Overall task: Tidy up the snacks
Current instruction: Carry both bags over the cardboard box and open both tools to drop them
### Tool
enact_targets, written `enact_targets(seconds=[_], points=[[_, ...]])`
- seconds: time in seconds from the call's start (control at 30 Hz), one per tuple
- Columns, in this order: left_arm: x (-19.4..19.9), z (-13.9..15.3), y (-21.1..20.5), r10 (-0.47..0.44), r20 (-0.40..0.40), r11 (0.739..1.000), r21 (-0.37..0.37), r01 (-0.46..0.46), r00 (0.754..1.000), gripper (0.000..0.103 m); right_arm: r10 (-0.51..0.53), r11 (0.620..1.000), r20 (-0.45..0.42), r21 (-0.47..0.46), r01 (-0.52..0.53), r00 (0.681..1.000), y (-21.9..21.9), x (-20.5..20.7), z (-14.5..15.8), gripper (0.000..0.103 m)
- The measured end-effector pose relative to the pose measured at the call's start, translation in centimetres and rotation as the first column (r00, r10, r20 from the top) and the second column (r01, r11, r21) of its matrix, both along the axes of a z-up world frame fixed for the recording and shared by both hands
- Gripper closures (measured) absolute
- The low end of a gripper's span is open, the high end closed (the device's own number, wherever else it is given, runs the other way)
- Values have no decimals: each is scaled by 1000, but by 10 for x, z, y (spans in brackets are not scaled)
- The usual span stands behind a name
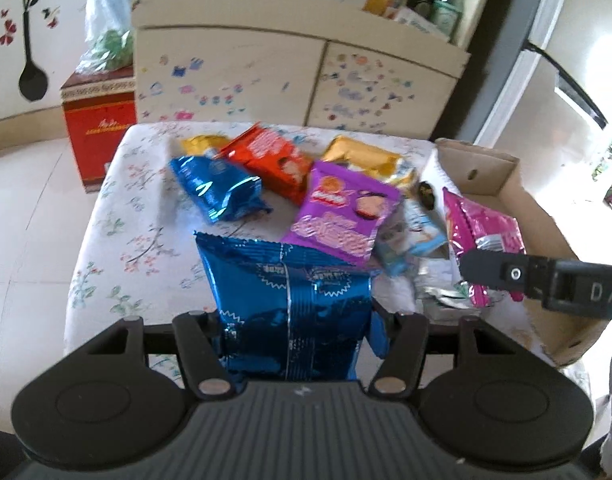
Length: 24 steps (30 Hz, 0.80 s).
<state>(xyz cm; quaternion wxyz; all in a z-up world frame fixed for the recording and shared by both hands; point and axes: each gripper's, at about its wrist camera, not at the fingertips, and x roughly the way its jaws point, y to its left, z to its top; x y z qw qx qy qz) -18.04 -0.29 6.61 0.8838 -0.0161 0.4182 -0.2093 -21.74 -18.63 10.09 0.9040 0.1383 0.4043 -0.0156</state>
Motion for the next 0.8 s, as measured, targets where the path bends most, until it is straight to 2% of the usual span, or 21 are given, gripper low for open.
enact_targets(seconds=[0.3, 0.5, 0.8], points=[[-13, 29, -42, -88, 47, 996, -30, 90, 995, 42, -154, 988, 53, 9, 153, 987, -49, -27, 20, 48], [-18, 45, -81, -157, 72, 986, -52, 161, 985, 42, -253, 967, 78, 38, 251, 964, -78, -41, 27, 48], [-27, 49, -137, -263, 74, 959, -86, 269, 962, 42, -384, 921, 75, 96, 376, 920, -109, -58, 30, 48]])
